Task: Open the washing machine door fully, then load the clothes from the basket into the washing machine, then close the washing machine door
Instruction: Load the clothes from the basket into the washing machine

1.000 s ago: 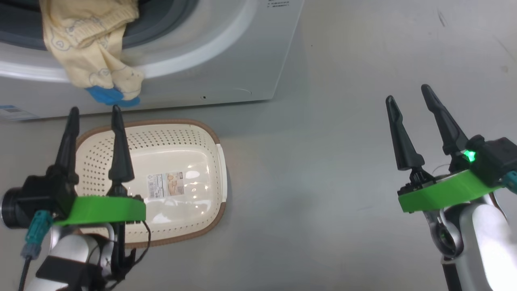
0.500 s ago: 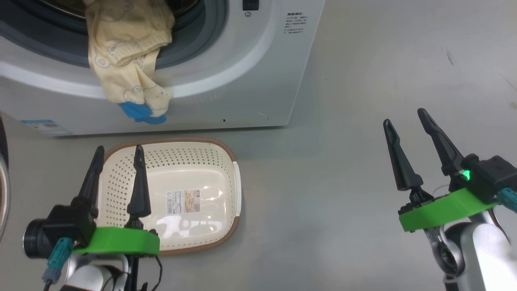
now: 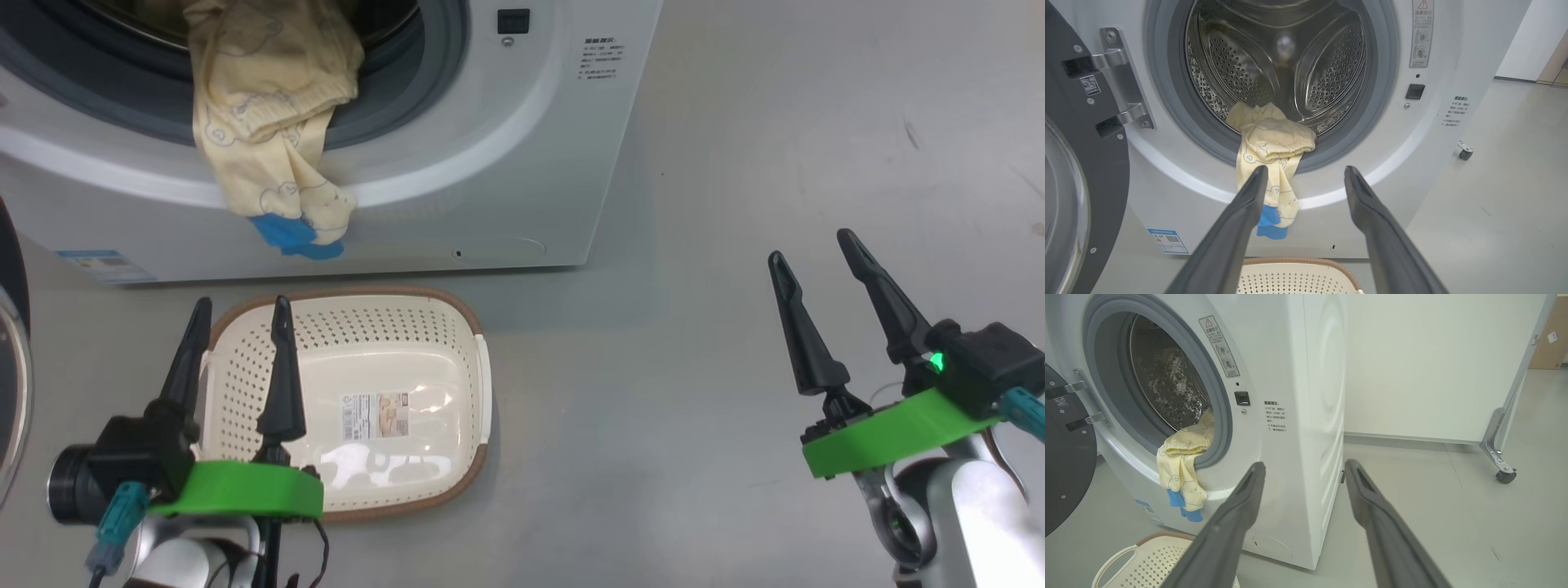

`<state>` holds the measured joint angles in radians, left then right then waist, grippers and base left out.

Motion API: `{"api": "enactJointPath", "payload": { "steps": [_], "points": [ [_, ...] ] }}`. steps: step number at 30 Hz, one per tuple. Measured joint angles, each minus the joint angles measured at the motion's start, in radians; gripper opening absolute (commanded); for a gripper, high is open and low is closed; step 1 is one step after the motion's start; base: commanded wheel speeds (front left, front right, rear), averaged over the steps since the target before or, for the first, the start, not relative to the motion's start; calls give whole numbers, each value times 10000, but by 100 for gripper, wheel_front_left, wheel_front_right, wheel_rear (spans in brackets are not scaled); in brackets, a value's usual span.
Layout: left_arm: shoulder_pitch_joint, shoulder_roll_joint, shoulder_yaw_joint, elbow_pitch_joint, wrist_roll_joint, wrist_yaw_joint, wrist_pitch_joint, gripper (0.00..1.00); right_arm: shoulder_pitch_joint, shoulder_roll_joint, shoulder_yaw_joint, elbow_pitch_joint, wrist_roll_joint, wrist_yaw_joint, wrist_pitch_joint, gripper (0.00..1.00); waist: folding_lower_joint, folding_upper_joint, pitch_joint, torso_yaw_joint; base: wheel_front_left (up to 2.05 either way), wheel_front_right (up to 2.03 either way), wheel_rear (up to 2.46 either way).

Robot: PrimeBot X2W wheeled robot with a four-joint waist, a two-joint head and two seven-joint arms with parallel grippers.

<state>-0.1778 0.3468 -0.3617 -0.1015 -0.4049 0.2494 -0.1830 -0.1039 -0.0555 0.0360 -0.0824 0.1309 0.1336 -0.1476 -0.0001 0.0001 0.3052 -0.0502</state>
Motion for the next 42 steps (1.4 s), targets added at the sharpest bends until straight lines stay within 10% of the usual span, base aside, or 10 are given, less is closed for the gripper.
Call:
{"api": "enactJointPath", "payload": {
  "steps": [22,35,42],
  "points": [
    [-533,-2,-111,614,-336,0,343,100,-111,10,282,-73,12,0,67,100,1,0,649,-124,0,0,0],
    [-3448,-109,21,4013,-1546,-136,1233,100,-1182,8,740,146,249,0,-297,100,3,0,2008,-842,0,0,0],
    [-5272,21,359,6050,-2084,-989,1710,100,-1608,13,953,420,454,0,-562,100,3,-1,2755,-1463,0,0,0]
  ]
}}
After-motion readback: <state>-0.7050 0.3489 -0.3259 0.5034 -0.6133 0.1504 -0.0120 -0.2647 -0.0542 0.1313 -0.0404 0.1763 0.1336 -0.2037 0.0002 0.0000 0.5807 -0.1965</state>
